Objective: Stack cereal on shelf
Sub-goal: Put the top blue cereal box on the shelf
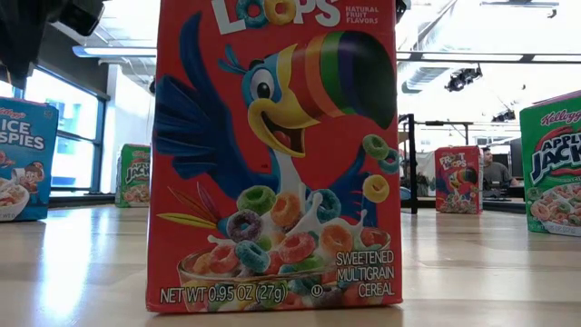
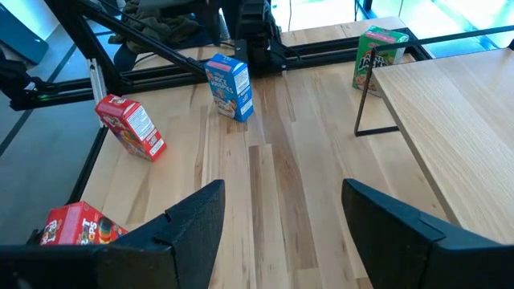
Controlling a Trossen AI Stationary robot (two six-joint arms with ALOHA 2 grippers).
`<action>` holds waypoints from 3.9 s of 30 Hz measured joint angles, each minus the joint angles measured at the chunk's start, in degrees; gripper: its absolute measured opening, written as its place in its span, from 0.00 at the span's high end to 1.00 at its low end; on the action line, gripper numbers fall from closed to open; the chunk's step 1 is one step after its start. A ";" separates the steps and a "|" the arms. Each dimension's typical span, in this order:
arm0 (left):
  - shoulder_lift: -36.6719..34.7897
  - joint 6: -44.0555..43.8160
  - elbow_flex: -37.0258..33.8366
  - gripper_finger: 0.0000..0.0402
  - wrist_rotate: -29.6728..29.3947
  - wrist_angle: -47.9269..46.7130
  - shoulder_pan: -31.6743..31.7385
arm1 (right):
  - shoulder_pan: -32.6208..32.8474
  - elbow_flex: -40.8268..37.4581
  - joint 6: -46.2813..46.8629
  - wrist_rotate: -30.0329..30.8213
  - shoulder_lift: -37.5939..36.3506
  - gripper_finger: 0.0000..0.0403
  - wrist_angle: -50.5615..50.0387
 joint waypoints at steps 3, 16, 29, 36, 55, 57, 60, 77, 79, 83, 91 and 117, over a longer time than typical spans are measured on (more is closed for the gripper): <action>0.10 -2.11 -1.71 0.51 -0.15 1.12 -1.30 | 0.01 0.00 0.00 0.01 -0.02 0.40 0.00; 2.46 -7.20 -5.90 0.40 -2.59 4.47 -5.41 | 0.02 0.00 -0.02 0.00 0.00 0.40 0.01; 7.72 -6.11 -5.90 0.36 -3.51 4.44 -6.75 | 0.02 0.00 -0.02 0.00 -0.02 0.40 0.02; 10.65 -5.86 -6.72 0.40 -3.84 4.94 -6.75 | 0.02 0.00 -0.02 0.00 -0.02 0.40 0.02; 9.53 -4.03 -8.85 0.68 -3.88 8.47 -6.71 | 0.00 0.02 0.00 0.02 -0.02 0.40 0.00; 8.63 -3.01 -8.77 0.69 -3.51 8.77 -6.71 | 0.02 0.02 0.00 0.00 -0.01 0.40 0.00; 7.31 -0.95 -7.66 0.70 -2.98 8.69 -6.71 | 0.01 0.02 0.00 0.01 -0.02 0.40 0.00; 4.98 24.86 9.13 0.70 -6.88 3.46 4.53 | 0.02 0.02 -0.01 0.01 -0.02 0.40 -0.02; 4.91 28.16 11.05 0.70 -7.08 2.60 6.86 | 0.01 0.02 0.00 0.02 0.00 0.40 -0.02; 5.00 35.64 14.53 0.70 -7.27 2.12 11.94 | 0.02 0.02 0.00 0.00 -0.02 0.40 -0.02; 7.00 50.78 21.42 0.70 -8.82 1.80 23.24 | 0.00 0.02 0.00 0.00 -0.02 0.40 0.00; 39.95 96.68 60.02 0.70 -9.61 1.85 52.06 | 0.02 0.02 0.00 0.02 -0.02 0.40 -0.02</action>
